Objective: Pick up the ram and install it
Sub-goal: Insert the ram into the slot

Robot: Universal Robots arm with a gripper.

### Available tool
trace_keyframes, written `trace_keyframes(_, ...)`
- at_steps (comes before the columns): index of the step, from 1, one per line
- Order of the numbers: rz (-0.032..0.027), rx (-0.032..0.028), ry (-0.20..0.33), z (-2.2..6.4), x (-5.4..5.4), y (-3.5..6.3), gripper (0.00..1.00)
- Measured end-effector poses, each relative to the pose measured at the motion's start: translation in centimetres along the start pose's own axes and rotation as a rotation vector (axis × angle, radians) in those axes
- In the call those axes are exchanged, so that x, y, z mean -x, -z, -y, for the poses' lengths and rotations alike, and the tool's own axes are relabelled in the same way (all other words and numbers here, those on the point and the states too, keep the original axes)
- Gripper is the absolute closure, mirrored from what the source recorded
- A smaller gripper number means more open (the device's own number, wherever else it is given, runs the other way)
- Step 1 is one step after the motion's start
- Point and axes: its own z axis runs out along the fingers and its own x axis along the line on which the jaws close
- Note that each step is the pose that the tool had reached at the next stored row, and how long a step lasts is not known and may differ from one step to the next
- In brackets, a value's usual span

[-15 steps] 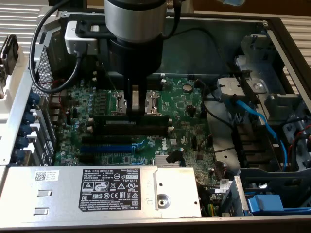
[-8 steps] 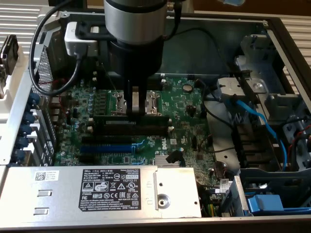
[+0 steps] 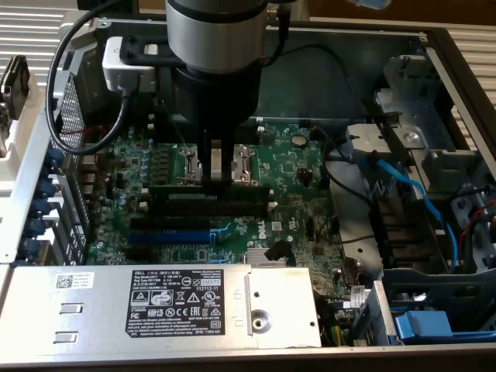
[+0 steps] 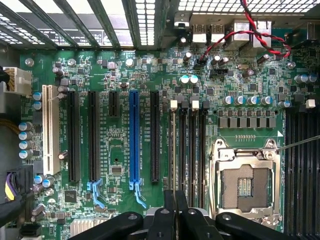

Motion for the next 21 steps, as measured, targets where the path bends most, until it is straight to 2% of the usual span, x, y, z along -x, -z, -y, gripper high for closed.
trace_keyframes(21, -0.0001, -0.0002, -0.005, -0.03, 0.15, -0.32, 0.88)
